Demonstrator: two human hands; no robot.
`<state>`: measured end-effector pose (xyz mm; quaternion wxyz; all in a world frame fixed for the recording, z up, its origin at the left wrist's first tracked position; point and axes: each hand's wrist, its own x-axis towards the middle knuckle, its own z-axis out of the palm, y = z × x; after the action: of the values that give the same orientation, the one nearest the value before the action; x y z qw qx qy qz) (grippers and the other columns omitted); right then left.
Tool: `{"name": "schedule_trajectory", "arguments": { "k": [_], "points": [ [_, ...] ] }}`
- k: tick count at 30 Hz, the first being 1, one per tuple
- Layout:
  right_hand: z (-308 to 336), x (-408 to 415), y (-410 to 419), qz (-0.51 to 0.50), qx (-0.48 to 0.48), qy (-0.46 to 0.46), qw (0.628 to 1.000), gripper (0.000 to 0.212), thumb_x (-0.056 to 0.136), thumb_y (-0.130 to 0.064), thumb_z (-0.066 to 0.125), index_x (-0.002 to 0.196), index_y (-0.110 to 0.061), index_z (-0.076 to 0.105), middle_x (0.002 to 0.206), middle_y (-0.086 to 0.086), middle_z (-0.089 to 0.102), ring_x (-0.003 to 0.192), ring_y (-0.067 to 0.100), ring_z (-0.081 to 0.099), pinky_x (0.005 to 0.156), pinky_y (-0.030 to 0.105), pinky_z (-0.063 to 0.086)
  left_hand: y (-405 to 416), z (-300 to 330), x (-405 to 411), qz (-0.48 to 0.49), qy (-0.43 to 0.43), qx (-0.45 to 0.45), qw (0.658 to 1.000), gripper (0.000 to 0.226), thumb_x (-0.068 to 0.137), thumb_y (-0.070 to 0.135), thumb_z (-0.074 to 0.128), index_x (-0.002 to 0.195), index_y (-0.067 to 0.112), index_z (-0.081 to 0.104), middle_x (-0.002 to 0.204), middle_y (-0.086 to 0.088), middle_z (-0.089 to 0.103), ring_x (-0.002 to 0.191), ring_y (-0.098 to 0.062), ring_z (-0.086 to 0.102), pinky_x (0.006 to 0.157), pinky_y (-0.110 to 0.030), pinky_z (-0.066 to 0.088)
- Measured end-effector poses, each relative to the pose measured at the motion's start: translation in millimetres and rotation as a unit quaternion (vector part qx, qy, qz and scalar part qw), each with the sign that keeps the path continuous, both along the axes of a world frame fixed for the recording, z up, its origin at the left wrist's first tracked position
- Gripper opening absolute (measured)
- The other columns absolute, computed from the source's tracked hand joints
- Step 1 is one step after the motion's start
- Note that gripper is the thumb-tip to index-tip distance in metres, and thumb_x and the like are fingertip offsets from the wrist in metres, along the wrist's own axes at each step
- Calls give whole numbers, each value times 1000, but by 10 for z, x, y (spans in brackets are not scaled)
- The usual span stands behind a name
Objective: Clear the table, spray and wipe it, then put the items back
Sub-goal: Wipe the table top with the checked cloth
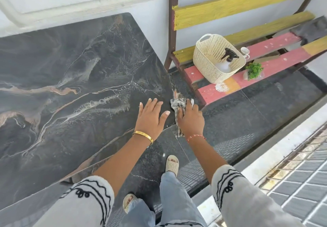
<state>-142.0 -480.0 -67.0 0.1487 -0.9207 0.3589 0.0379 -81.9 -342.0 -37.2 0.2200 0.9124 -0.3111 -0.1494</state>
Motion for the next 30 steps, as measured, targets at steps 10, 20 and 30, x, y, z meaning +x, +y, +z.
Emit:
{"name": "schedule_trajectory", "arguments": {
  "k": [10, 20, 30],
  "points": [
    [401, -362, 191, -176, 252, -78, 948, 39, 85, -32, 57, 108, -2, 45, 88, 8, 59, 81, 26, 57, 67, 30, 40, 414, 169, -233, 7, 8, -2, 1000, 52, 97, 41, 25, 141, 15, 30, 154, -8, 22, 145, -22, 10, 119, -41, -1],
    [709, 212, 616, -189, 707, -160, 662, 42, 93, -41, 40, 109, -10, 61, 95, 10, 67, 79, 24, 67, 65, 36, 59, 1016, 308, -180, 95, 6, -1, 995, 54, 97, 41, 23, 142, 12, 30, 152, -7, 27, 144, -21, 17, 118, -43, 0],
    [639, 378, 639, -261, 475, -141, 828, 41, 97, -25, 39, 126, 2, 50, 120, 22, 60, 113, 38, 58, 96, 46, 49, 1282, 315, -185, 133, 19, -2, 991, 55, 97, 42, 21, 143, 12, 27, 154, -8, 22, 145, -22, 11, 119, -41, -1]
  ]
}}
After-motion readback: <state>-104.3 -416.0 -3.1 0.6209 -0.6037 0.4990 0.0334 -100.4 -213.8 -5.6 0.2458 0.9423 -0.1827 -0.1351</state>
